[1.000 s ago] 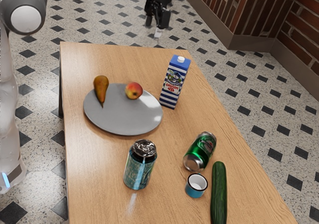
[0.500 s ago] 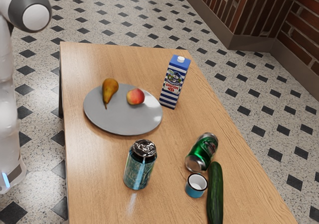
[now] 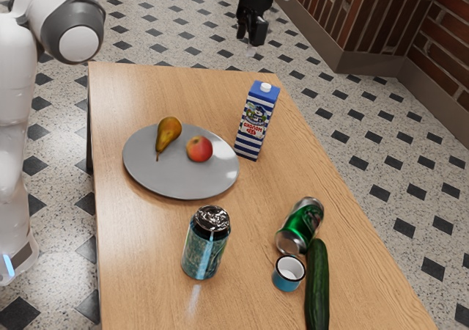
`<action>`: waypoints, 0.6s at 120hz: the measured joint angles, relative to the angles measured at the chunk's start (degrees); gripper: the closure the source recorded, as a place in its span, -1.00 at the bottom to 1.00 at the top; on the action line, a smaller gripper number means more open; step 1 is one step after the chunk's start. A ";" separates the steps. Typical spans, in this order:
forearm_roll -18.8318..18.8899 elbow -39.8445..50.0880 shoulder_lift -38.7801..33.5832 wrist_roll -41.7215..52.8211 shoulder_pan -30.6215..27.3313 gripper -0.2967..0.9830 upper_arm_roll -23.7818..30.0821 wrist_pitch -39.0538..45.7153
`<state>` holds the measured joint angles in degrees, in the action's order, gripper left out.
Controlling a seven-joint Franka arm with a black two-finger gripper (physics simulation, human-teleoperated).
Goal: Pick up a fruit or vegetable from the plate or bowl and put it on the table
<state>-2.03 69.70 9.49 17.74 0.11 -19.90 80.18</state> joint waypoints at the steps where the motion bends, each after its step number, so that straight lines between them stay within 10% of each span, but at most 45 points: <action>1: 0.29 0.60 -0.07 -0.01 0.17 -0.50 0.02 0.10; 20: 3.36 25.27 -16.44 0.12 3.54 -0.49 -0.76 7.33; 31: 4.51 39.92 -29.87 -0.36 -3.85 -0.49 6.29 11.98; 72: 4.90 60.70 -36.92 -1.67 -11.44 -0.50 14.69 26.81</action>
<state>2.87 130.40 -27.44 16.07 -11.33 -5.21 106.99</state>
